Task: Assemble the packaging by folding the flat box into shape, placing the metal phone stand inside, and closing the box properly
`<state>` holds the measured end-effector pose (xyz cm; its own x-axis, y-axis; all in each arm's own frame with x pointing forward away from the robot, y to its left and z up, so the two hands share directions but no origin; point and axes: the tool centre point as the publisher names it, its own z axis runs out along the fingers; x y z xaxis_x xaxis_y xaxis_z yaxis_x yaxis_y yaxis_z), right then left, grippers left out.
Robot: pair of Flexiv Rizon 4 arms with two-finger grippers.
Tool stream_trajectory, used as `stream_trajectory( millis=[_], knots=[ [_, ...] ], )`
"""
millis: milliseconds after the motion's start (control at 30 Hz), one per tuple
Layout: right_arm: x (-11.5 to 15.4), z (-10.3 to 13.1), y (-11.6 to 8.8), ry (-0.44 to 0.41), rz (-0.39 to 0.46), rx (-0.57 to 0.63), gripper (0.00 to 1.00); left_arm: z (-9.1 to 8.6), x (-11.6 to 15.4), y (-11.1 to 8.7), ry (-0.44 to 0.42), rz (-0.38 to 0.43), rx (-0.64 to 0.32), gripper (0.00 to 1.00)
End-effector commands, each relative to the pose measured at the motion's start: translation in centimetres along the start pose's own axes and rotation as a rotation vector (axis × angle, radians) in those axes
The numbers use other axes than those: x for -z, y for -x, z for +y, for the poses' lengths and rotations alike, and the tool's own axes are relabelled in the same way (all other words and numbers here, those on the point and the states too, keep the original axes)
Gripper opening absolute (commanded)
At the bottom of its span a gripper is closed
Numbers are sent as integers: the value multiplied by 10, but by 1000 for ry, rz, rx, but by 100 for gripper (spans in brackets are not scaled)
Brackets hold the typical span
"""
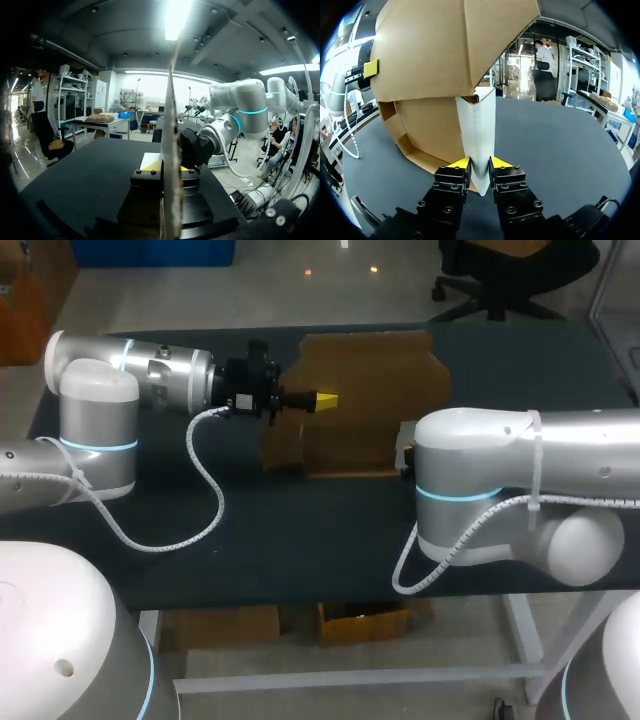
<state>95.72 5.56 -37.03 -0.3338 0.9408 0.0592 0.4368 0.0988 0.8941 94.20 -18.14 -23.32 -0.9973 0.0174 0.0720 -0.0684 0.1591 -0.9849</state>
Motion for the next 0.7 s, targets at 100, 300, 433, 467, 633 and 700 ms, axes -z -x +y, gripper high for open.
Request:
stream_trajectory(
  millis=[100, 300, 433, 467, 633, 700],
  knots=[
    [-6, -1, -5, -1, -98, -23, 19, 4, -2, 0, -2, 3, 0, 0],
    [-7, -1, -3, -7, -132, -36, 19, 4, -2, 0, -2, 3, 0, 0],
    [-7, -1, -1, -8, -149, -49, 20, 4, -2, 0, -2, 3, 0, 0],
    [-7, -1, -1, -8, -153, -52, 20, 4, -2, 0, -2, 3, 0, 0],
    [-7, -1, 0, -15, -184, -67, 19, 4, -2, 0, -2, 3, 0, 0],
    [-7, -1, 1, -15, -191, -74, 18, 4, -2, 0, -2, 3, 0, 0]
  ],
)
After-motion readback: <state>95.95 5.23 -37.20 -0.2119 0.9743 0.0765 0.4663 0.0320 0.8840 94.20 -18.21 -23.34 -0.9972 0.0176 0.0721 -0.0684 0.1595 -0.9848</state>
